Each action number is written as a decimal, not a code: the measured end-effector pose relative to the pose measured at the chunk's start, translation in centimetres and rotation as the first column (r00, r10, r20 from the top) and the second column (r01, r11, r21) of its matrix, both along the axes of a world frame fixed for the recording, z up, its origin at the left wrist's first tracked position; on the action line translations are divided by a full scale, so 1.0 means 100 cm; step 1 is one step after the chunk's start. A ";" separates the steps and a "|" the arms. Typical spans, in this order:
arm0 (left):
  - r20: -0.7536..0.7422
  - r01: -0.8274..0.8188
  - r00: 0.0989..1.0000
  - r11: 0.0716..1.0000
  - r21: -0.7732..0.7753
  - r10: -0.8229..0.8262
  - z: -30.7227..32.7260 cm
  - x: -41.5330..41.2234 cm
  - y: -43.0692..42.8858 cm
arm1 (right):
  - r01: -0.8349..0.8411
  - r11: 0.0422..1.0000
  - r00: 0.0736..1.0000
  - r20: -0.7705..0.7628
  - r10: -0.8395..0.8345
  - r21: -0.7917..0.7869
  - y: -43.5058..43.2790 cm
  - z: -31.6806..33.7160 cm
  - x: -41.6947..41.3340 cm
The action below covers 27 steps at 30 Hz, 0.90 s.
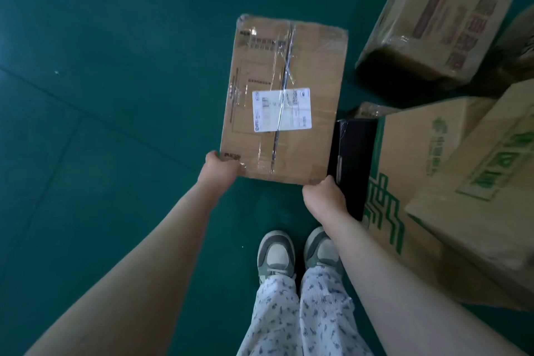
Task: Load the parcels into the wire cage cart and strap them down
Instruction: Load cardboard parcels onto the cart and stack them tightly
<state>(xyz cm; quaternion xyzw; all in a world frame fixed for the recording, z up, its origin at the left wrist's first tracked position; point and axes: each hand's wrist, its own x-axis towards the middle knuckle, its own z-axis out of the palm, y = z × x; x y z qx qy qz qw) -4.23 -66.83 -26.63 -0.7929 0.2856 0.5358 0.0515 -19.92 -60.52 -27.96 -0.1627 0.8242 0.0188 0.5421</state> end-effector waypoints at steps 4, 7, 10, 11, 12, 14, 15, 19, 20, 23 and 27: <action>-0.051 -0.075 0.996 0.997 0.030 0.076 -0.017 -0.001 0.001 | 0.125 0.992 0.992 0.022 -0.125 -0.003 -0.002 -0.013 0.005; -0.013 -0.102 0.995 0.995 -0.021 0.102 -0.003 -0.003 -0.007 | 0.301 0.943 0.953 0.017 -0.302 -0.140 -0.009 0.002 0.013; 0.030 -0.098 0.994 0.985 -0.142 0.104 0.035 -0.008 -0.028 | 0.432 0.834 0.889 0.008 -0.457 -0.343 -0.028 0.037 0.022; 0.027 -0.097 0.994 0.980 -0.176 0.103 0.048 -0.010 -0.035 | 0.448 0.802 0.872 -0.004 -0.489 -0.395 -0.038 0.049 0.023; 0.023 -0.100 0.994 0.973 -0.209 0.107 0.062 -0.011 -0.044 | 0.446 0.779 0.862 -0.022 -0.506 -0.439 -0.050 0.060 0.023; 0.015 -0.138 0.989 0.957 -0.256 0.146 0.094 -0.014 -0.062 | 0.426 0.770 0.864 -0.038 -0.502 -0.475 -0.076 0.086 0.021; 0.007 -0.184 0.981 0.943 -0.277 0.193 0.116 -0.015 -0.072 | 0.437 0.764 0.861 -0.023 -0.507 -0.475 -0.090 0.106 0.020; -0.032 -0.305 0.949 0.891 -0.337 0.312 0.192 -0.019 -0.088 | 0.478 0.737 0.850 0.041 -0.525 -0.478 -0.126 0.176 0.015; -0.041 -0.303 0.950 0.885 -0.353 0.309 0.210 -0.019 -0.090 | 0.467 0.731 0.856 0.048 -0.514 -0.498 -0.131 0.193 0.014; -0.075 -0.291 0.955 0.852 -0.435 0.288 0.264 -0.024 -0.095 | 0.454 0.689 0.864 0.090 -0.495 -0.565 -0.144 0.255 0.005; -0.121 -0.252 0.967 0.809 -0.531 0.223 0.354 -0.044 -0.101 | 0.463 0.619 0.858 0.148 -0.491 -0.634 -0.146 0.356 -0.021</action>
